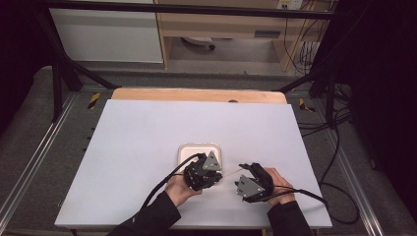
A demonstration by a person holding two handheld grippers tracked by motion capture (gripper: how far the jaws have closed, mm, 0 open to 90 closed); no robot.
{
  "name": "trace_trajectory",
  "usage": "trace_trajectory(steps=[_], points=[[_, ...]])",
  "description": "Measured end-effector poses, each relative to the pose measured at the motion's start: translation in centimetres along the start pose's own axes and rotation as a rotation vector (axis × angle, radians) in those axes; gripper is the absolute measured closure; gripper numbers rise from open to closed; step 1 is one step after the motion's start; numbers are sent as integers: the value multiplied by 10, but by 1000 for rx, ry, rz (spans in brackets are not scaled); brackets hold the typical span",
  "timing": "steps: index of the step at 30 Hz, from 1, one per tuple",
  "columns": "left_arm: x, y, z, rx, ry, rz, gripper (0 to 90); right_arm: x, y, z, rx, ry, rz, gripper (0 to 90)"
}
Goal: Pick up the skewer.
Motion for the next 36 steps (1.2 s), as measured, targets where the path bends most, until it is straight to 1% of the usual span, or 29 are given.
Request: trace_trajectory(steps=[2,3,4,7,13,15,18,19,20,24,30,31,33,35,36], points=[[2,1,-1,9,-8,5,886,1,-1,0,-21,1,5,457],[2,2,-2,14,-12,4,885,1,-2,-1,-44,5,10,493],[3,3,-2,19,-15,7,885,1,-2,-1,-44,5,10,493],[4,4,-3,24,-19,6,886,2,-4,0,-76,-1,15,545],[6,4,-4,29,-25,13,885,4,-5,0,-136,-5,5,629],[7,4,-4,32,-30,16,886,5,-6,0,-149,-3,1,658],[8,5,-4,40,-38,19,886,6,-6,0,-189,-2,3,696],[9,5,-4,42,-38,19,885,6,-7,0,-187,-4,-1,707],[9,6,-4,42,-41,20,885,7,-7,-1,-204,-2,-3,717],[11,7,-4,43,-41,22,885,7,-8,-1,-240,-5,0,746],[12,7,-4,49,-49,24,885,7,-9,0,-268,-5,-4,811],[12,7,-4,48,-48,25,885,7,-9,0,-285,-6,-3,830],[12,7,-4,49,-49,26,886,7,-9,0,-289,-5,-5,839],[12,8,-4,51,-48,26,885,7,-9,0,-308,-11,1,861],[12,7,-4,50,-48,26,886,7,-9,0,-316,-10,-3,866]])
Point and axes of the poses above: each handheld gripper's, and its own axes: x roughly forward along the jaws, z roughly out of its underside, y roughly to its right, the point moved 2 cm from there along x, roughly forward along the jaws, and after that the axes turned 4 degrees about -y, right-handed, at the moved point
